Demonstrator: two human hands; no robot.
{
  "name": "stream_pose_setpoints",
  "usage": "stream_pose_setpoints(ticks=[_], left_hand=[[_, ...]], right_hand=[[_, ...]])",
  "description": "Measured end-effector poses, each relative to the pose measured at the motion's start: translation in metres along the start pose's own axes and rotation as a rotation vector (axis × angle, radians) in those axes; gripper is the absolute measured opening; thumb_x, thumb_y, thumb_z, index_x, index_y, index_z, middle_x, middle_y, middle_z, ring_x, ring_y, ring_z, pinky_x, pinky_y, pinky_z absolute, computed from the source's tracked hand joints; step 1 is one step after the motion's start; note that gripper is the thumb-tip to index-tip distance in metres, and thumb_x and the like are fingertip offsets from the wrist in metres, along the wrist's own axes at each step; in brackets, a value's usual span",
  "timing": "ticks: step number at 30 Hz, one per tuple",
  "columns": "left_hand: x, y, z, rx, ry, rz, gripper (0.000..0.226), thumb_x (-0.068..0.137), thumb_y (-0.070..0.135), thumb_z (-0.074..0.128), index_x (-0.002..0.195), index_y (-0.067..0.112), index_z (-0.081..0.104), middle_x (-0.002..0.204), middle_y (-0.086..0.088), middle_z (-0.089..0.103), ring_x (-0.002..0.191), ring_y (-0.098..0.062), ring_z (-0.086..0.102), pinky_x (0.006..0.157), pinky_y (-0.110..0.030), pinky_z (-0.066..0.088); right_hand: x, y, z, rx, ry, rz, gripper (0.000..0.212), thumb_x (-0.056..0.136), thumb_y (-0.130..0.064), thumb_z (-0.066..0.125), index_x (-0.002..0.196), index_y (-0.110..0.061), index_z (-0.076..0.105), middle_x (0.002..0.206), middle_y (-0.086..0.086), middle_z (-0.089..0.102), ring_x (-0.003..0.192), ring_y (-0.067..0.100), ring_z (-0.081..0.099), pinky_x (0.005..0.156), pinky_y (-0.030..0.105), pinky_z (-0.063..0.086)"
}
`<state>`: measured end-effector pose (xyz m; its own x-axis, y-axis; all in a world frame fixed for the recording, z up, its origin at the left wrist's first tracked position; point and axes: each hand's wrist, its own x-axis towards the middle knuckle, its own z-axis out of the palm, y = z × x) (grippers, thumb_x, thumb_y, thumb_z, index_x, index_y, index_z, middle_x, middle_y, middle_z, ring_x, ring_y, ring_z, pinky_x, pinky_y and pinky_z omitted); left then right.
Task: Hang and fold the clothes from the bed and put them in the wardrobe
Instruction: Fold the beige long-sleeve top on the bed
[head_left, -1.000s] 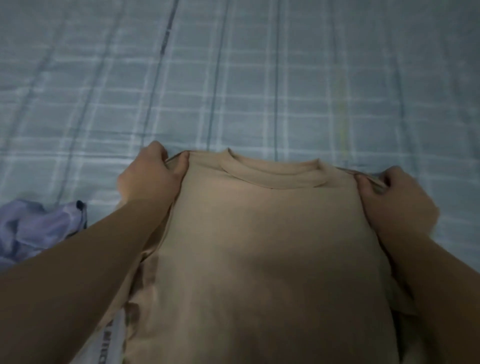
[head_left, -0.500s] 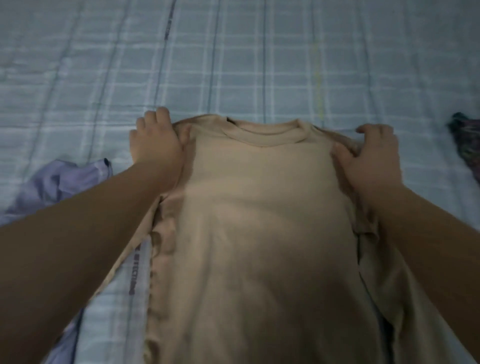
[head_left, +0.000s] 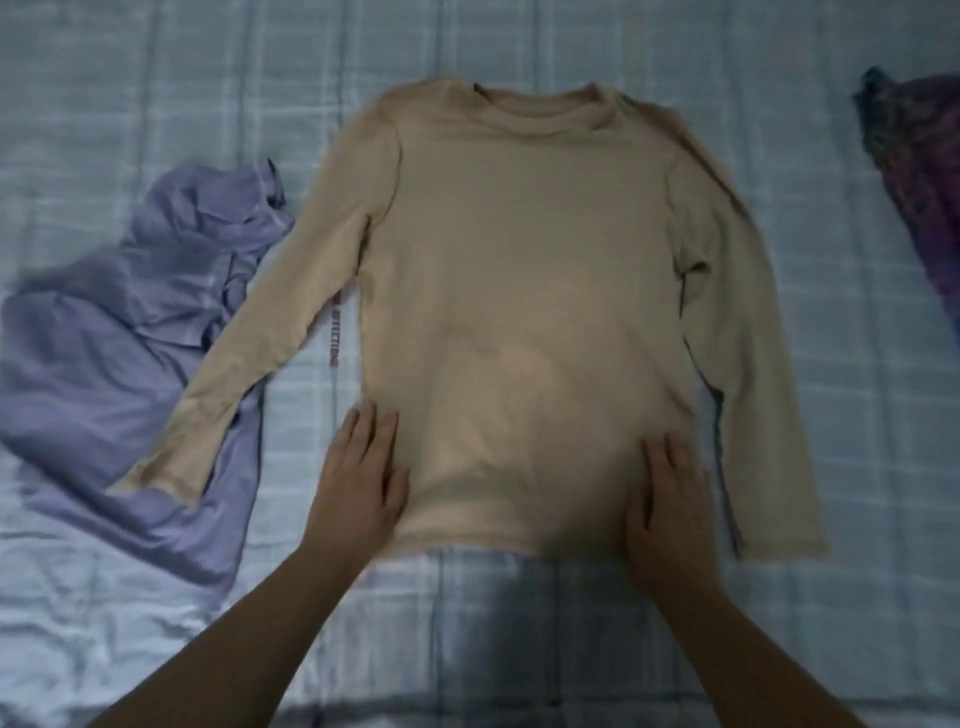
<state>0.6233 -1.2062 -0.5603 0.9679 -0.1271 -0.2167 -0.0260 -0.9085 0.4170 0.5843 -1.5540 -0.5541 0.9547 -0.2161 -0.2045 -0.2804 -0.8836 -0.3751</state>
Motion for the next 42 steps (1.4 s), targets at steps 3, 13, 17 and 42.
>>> stream_pose_setpoints(ticks=[3,13,17,42], left_hand=[[-0.028,0.010,-0.001,-0.291,0.083,-0.283,0.063,0.083,0.011,0.069,0.140,0.007,0.044,0.143,-0.018,0.041,0.133,-0.032,0.040,0.107,-0.037,0.037],[-0.022,0.007,-0.031,-0.141,-0.278,-0.593,0.026,0.096,0.029,0.056,0.088,0.004,0.052,0.080,-0.012,0.057,0.083,-0.034,0.059,0.066,-0.033,0.034],[-0.043,0.006,-0.042,-0.193,-0.195,-0.572,0.027,0.096,0.024,0.057,0.085,0.006,0.040,0.065,-0.005,0.044,0.067,-0.029,0.047,0.060,-0.036,0.029],[0.061,0.155,-0.018,-0.126,0.065,-0.144,0.051,0.079,0.006,0.061,0.129,0.002,0.048,0.126,-0.018,0.051,0.119,-0.037,0.044,0.104,-0.043,0.034]], right_hand=[[-0.013,0.000,-0.016,0.153,0.046,0.233,0.058,0.086,-0.022,0.051,0.141,-0.005,0.046,0.147,0.018,0.044,0.135,0.033,0.041,0.112,0.044,0.033],[0.000,-0.002,-0.048,0.240,-0.216,0.617,0.020,0.092,-0.012,0.056,0.103,0.004,0.056,0.102,0.026,0.062,0.100,0.040,0.060,0.073,0.034,0.036],[-0.026,0.002,-0.048,0.211,-0.208,0.569,0.015,0.093,-0.011,0.057,0.099,0.001,0.052,0.102,0.027,0.061,0.098,0.042,0.061,0.072,0.034,0.037],[0.054,0.109,-0.108,0.045,-0.134,0.650,0.047,0.079,-0.039,0.071,0.113,-0.013,0.053,0.111,0.016,0.058,0.107,0.039,0.057,0.088,0.047,0.048]])
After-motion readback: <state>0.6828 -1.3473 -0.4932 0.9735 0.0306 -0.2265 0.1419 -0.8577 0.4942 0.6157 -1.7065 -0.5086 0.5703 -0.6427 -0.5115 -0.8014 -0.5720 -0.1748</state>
